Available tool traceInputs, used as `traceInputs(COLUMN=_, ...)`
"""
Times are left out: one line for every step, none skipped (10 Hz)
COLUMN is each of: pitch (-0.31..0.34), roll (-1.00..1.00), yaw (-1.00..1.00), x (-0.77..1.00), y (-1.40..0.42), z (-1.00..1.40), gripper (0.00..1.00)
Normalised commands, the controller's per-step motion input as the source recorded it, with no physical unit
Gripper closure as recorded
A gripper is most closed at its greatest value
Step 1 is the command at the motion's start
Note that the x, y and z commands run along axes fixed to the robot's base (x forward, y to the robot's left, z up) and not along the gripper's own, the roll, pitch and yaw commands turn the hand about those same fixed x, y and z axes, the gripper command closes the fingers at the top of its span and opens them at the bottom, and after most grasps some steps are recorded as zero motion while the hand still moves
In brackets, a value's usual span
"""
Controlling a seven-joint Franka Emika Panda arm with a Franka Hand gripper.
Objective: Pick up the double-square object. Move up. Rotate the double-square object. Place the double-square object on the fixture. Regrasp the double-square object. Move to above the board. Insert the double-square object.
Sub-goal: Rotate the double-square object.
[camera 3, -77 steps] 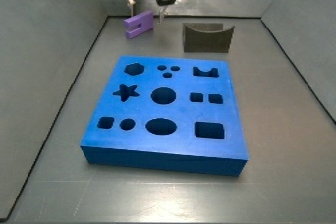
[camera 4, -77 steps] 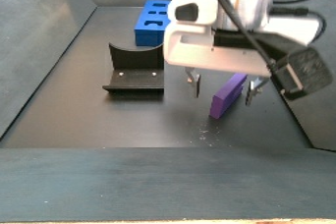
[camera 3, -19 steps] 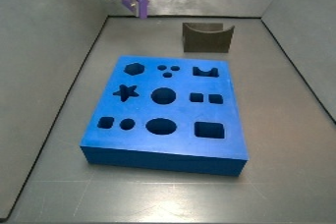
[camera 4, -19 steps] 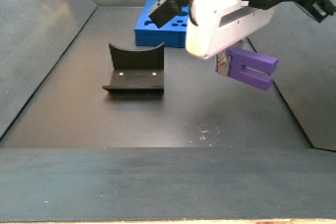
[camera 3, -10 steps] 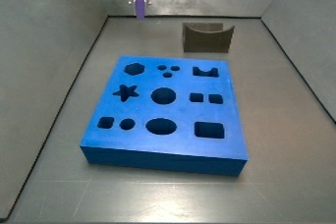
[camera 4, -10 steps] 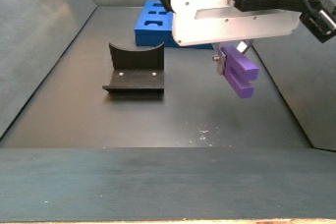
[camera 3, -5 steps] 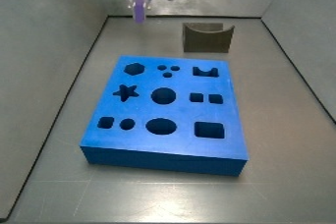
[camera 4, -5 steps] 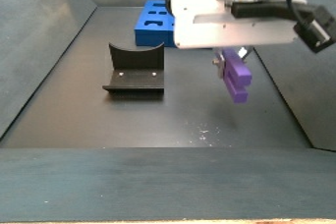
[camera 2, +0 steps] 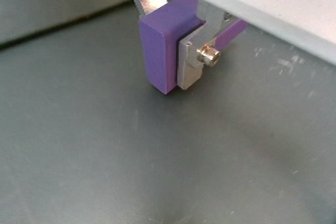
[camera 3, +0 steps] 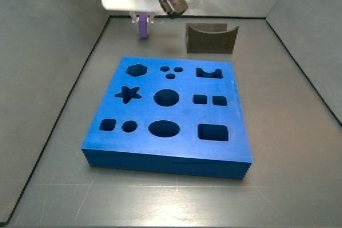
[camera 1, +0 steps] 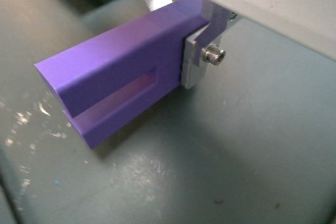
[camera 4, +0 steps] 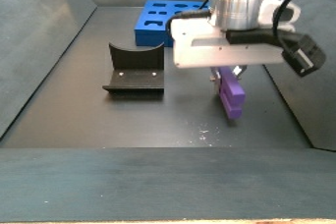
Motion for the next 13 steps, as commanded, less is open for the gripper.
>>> traceInputs(pitch=0.0, roll=0.0, yaw=0.0, x=0.0, y=0.0, z=0.0, gripper=0.0)
traceInputs(pitch=0.0, roll=0.0, yaw=0.0, x=0.0, y=0.0, z=1.0, gripper=0.0)
traceInputs(pitch=0.016, roll=0.0, yaw=0.0, x=-0.01, y=0.0, z=1.0, gripper=0.0)
traceInputs(pitch=0.03, roll=0.0, yaw=0.0, x=-0.02, y=0.0, z=1.0, gripper=0.0)
traceInputs(pitch=0.054, roll=0.01, yaw=-0.01, x=-0.01, y=0.01, z=1.0, gripper=0.0)
traceInputs(pitch=0.063, roll=0.01, yaw=-0.02, x=-0.01, y=0.01, z=1.0, gripper=0.0)
traceInputs(pitch=0.065, roll=0.02, yaw=-0.03, x=-0.02, y=0.01, z=1.0, gripper=0.0)
traceInputs(pitch=0.064, roll=0.03, yaw=-0.03, x=-0.03, y=0.01, z=1.0, gripper=0.0)
traceInputs(pitch=0.058, roll=0.04, yaw=-0.03, x=-0.04, y=0.02, z=1.0, gripper=0.0)
traceInputs(pitch=0.057, roll=0.04, yaw=-0.03, x=-0.04, y=0.02, z=0.91, gripper=0.0)
traceInputs(pitch=0.056, roll=0.04, yaw=-0.03, x=-0.04, y=0.02, z=0.72, gripper=0.0)
traceInputs(pitch=0.0, roll=0.0, yaw=1.0, x=0.0, y=0.0, z=0.0, gripper=0.0)
traceInputs(pitch=0.0, roll=0.0, yaw=1.0, x=0.0, y=-0.01, z=-0.14, gripper=0.0)
